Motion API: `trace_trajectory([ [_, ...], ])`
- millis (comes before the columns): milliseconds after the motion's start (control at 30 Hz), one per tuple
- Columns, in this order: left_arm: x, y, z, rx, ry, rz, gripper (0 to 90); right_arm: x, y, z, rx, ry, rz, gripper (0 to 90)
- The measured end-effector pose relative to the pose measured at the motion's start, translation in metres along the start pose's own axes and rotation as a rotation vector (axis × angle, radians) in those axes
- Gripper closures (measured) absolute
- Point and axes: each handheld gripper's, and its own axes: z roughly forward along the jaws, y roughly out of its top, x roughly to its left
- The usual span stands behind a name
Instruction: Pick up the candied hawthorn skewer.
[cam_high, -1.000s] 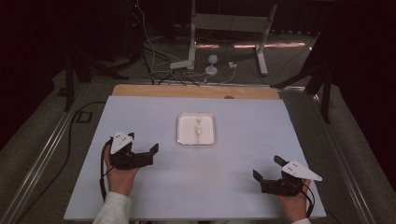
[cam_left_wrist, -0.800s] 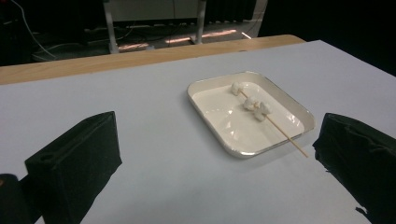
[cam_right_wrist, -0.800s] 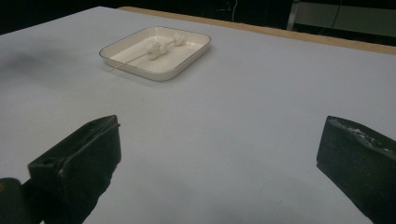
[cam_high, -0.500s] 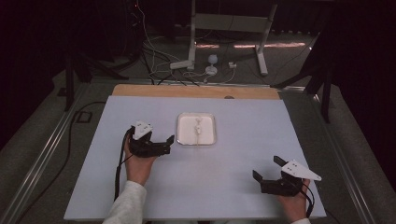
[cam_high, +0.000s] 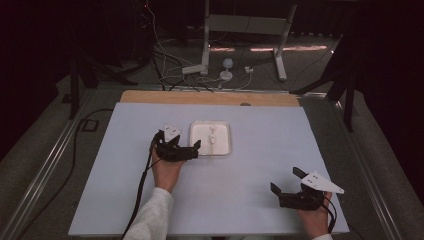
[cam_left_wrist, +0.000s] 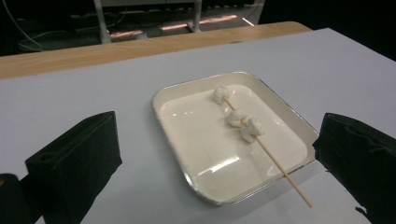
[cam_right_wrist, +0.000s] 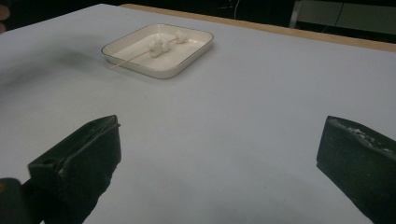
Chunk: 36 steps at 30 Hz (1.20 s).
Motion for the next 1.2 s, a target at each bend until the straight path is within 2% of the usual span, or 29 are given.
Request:
trace_trajectory([
  [300, -0.013, 0.001, 0.023, 0.023, -0.006, 0.012, 0.7, 0.0, 0.0, -0.002, -0.003, 0.002, 0.002, 0.0],
  [600, -0.021, -0.005, 0.045, 0.079, -0.008, 0.008, 0.7, 0.001, 0.0, -0.001, 0.002, 0.005, 0.0, 0.0],
  [700, -0.025, -0.006, 0.053, 0.107, -0.001, 0.013, 1.7, 0.001, 0.0, -0.001, 0.005, 0.006, -0.002, 0.0],
  [833, -0.033, -0.009, 0.066, 0.176, 0.0, 0.011, 4.7, 0.001, 0.0, 0.0, 0.004, 0.006, -0.003, 0.0],
  [900, -0.036, -0.01, 0.071, 0.204, 0.02, 0.026, 5.0, 0.001, 0.0, 0.0, 0.005, 0.007, -0.003, 0.0],
  [967, -0.037, -0.011, 0.073, 0.217, 0.026, 0.028, 7.5, 0.001, 0.0, -0.001, 0.005, 0.007, -0.002, 0.0],
  [1000, -0.038, -0.012, 0.077, 0.244, 0.035, 0.03, 9.9, 0.0, 0.0, -0.001, 0.004, 0.007, -0.002, 0.0],
  [1100, -0.038, -0.014, 0.079, 0.288, 0.065, 0.045, 23.4, 0.0, 0.0, -0.001, 0.004, 0.007, 0.0, 0.0],
  [1200, -0.036, -0.015, 0.077, 0.304, 0.04, 0.061, 45.7, 0.0, 0.0, -0.001, 0.003, 0.008, 0.0, 0.0],
])
